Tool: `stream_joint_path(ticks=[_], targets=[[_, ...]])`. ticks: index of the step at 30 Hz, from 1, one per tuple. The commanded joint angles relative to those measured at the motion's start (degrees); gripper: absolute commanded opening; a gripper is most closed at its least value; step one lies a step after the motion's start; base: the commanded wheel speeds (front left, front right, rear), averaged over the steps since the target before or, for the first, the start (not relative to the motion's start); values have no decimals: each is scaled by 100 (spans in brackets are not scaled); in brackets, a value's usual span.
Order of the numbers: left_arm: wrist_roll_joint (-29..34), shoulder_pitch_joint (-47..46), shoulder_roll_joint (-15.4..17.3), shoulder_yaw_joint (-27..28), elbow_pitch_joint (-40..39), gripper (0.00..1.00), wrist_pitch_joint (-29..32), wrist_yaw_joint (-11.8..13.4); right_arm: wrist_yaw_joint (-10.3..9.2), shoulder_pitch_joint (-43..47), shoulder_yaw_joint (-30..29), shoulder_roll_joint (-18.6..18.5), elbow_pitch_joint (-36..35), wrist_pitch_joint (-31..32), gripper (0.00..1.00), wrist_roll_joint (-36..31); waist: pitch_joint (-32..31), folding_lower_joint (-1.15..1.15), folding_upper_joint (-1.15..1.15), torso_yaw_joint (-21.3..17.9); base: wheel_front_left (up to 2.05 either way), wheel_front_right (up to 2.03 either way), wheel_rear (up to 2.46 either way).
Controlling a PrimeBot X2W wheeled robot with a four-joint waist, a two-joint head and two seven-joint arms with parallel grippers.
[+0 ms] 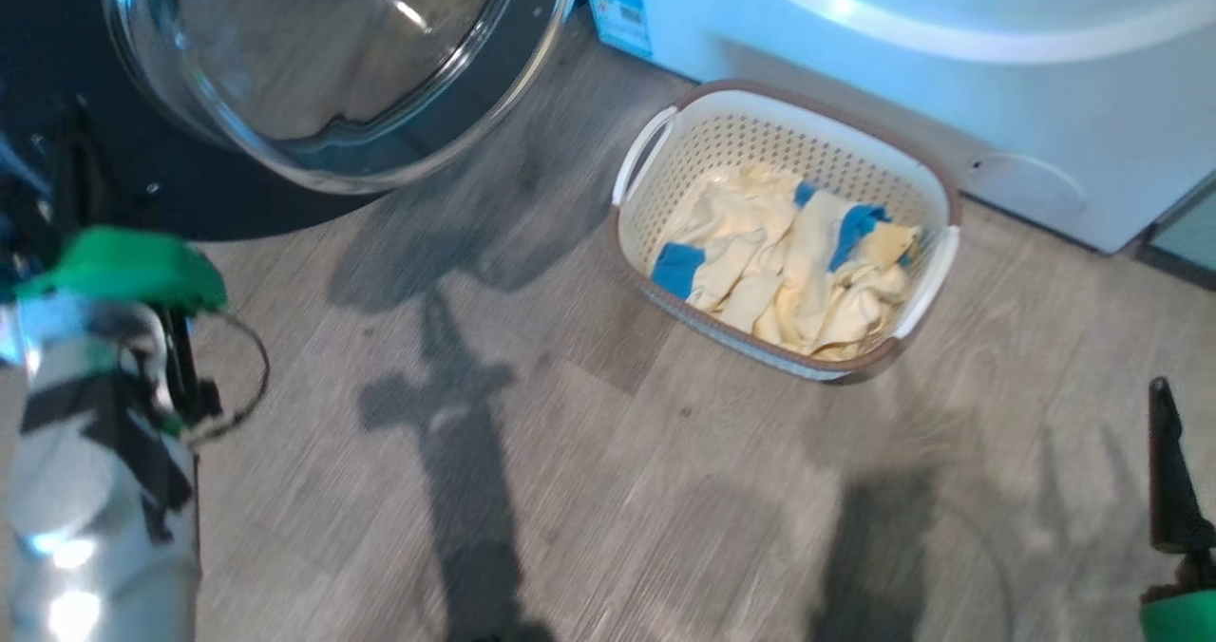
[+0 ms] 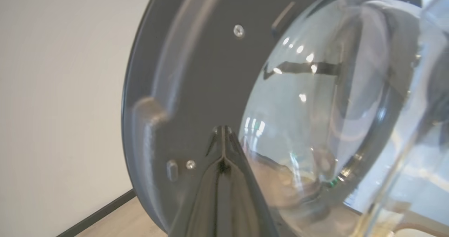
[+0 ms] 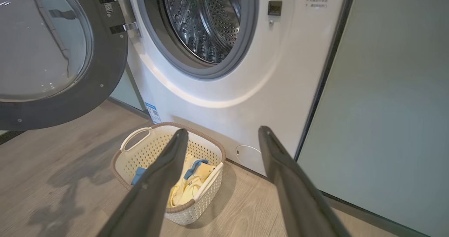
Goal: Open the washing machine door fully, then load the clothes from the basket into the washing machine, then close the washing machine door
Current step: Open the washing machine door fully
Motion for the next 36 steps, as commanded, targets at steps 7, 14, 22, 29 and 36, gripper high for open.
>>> stream_joint_path(ticks=[7, 14, 22, 29, 36], targets=[[240, 1161, -267, 183, -1286, 0, -30, -194, -16, -198, 243, 185, 205, -273, 100, -18, -568, 0, 0, -498, 0, 0, 0], [309, 2330, -653, -499, -2340, 0, -30, -358, -16, -195, 326, 363, 482, -417, 100, -77, -944, 0, 0, -913, 0, 0, 0], [187, 2734, -716, -1520, -2531, 100, -30, -480, -16, -201, 452, 472, 614, -483, 100, -126, -1203, 0, 0, -1364, 0, 0, 0], [163, 2747, -718, -1705, -2341, 100, -19, -393, -16, -234, 676, 510, 679, -501, 100, -172, -1373, 0, 0, -1955, 0, 0, 0], [154, 2733, -681, -1726, -2203, 100, 83, -317, -16, -194, 785, 530, 620, -507, 100, -179, -1518, 0, 0, -2611, 0, 0, 0]])
